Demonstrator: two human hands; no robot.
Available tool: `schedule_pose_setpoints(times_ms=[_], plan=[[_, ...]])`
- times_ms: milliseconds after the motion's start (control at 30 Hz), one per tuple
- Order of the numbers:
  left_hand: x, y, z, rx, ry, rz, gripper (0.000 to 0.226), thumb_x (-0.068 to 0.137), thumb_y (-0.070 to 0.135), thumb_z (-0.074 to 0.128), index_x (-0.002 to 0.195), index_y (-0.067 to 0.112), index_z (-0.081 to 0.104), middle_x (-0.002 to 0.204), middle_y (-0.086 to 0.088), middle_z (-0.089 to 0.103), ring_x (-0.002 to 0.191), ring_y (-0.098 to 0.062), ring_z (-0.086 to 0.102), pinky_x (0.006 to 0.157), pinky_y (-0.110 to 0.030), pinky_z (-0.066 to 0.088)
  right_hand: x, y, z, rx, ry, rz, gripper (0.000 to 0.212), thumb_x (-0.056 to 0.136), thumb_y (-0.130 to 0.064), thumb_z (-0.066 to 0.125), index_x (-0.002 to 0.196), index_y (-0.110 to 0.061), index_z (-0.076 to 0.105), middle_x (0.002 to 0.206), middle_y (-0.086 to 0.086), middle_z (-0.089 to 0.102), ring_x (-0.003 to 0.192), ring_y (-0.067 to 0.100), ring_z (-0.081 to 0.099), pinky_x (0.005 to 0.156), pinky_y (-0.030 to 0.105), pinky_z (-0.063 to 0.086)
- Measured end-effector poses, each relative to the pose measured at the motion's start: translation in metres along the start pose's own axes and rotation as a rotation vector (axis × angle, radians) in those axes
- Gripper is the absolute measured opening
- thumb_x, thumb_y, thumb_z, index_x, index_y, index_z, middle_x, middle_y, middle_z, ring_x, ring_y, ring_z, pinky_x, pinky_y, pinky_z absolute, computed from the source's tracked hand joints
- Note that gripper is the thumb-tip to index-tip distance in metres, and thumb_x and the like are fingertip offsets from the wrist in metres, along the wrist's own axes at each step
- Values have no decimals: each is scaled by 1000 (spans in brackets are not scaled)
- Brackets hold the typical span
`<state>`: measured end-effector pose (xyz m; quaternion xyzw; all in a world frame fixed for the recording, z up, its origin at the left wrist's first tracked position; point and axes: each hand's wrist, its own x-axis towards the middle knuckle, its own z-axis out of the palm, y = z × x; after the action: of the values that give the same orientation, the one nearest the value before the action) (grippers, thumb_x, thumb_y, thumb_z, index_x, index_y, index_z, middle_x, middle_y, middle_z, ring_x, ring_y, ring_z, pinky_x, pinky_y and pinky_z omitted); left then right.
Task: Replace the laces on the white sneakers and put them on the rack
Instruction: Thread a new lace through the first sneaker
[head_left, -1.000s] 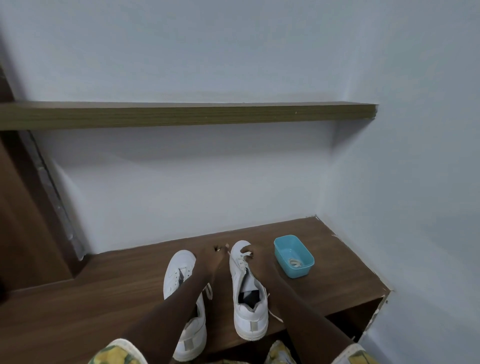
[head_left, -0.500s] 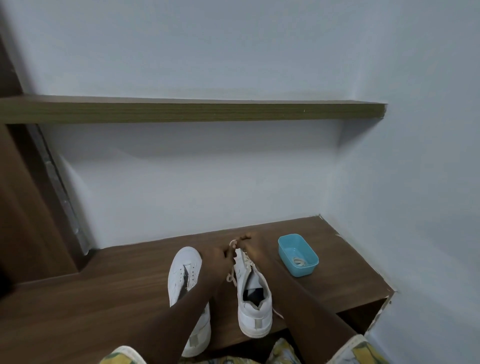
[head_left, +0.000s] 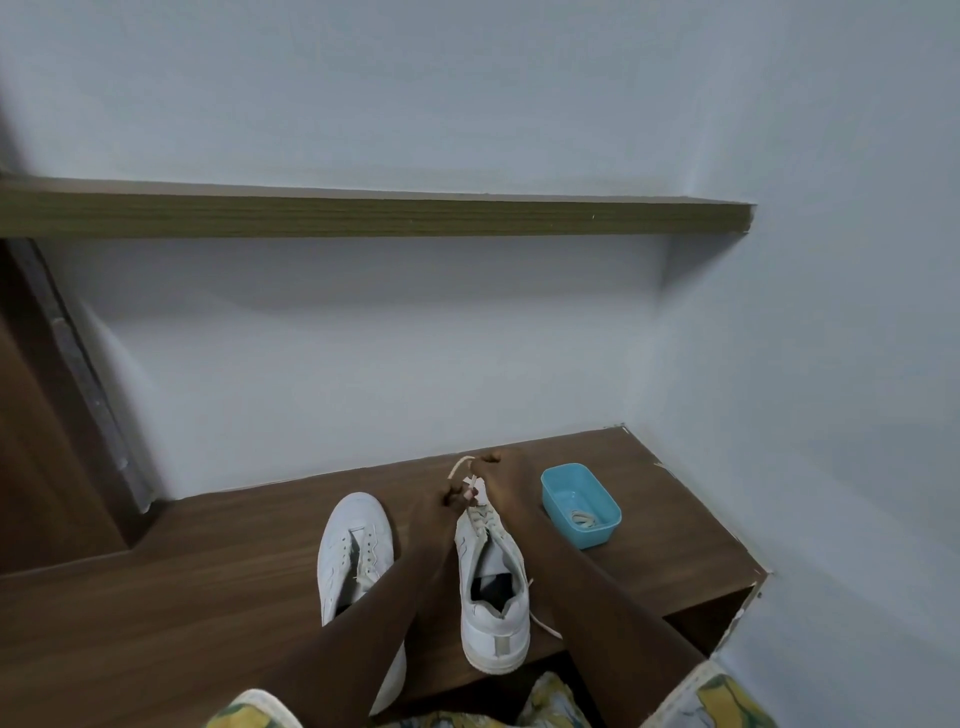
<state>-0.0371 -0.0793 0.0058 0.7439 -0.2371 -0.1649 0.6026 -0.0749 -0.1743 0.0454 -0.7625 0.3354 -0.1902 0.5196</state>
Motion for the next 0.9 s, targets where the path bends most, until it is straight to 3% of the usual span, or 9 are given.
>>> schedule_pose_setpoints(times_ms=[67,233,367,433,500,567,633,733,900], plan=[[6,-13,-2,13,3,-20,23,93,4,53,72,12,60,74,-3,60,75,-14,54,68,-15,41,2,1,-3,-27,25,-4,21,86,-17,61,66,-14,63,59,-3,55,56,10,50,51,19,33],[13,-21,-12,194,-49,-57,14,94,11,55,84,7,65,73,1,57,70,-9,49,57,-10,33,9,11,4,73,80,159,30,81,-27,64,53,-22,56,61,-2,56,62,16,52,66,32,42],[14,-36,-19,401,-88,-84,18,92,16,57,81,4,64,66,3,51,69,-11,46,52,-12,30,12,15,-2,224,153,262,39,78,-16,65,39,-20,64,48,-3,52,56,18,47,63,34,41],[13,-41,-24,498,-104,-112,16,92,17,57,81,8,65,75,-2,58,77,-15,53,58,-15,34,16,17,-7,290,184,303,26,82,-12,65,56,-13,70,59,2,55,62,20,51,57,29,40],[14,-45,-29,591,-101,-136,16,89,13,56,75,14,63,80,-3,63,85,-21,60,69,-25,41,18,19,-12,365,258,341,15,83,-11,65,75,1,67,71,8,61,69,23,56,62,32,45],[11,-47,-34,737,-105,-129,22,89,11,51,75,20,64,83,2,63,92,-21,60,78,-27,43,22,24,-19,516,306,378,15,82,-5,65,68,2,62,68,11,62,64,25,58,66,35,48],[8,-51,-38,859,-93,-119,25,92,14,47,89,25,70,99,2,66,102,-20,58,90,-32,44,27,29,-27,613,339,398,21,82,0,64,63,-2,55,62,9,60,56,21,57,55,28,47],[7,-56,-39,931,-93,-131,24,94,18,49,98,25,72,108,0,67,105,-20,59,93,-32,45,28,29,-41,708,375,418,7,84,-2,63,79,0,58,66,6,60,56,14,57,42,18,41],[3,-57,-31,996,-115,-155,22,91,23,53,103,23,71,109,-1,67,104,-21,60,91,-33,48,29,30,-57,740,402,379,10,84,-7,66,74,-5,62,75,7,63,57,9,51,53,20,38]])
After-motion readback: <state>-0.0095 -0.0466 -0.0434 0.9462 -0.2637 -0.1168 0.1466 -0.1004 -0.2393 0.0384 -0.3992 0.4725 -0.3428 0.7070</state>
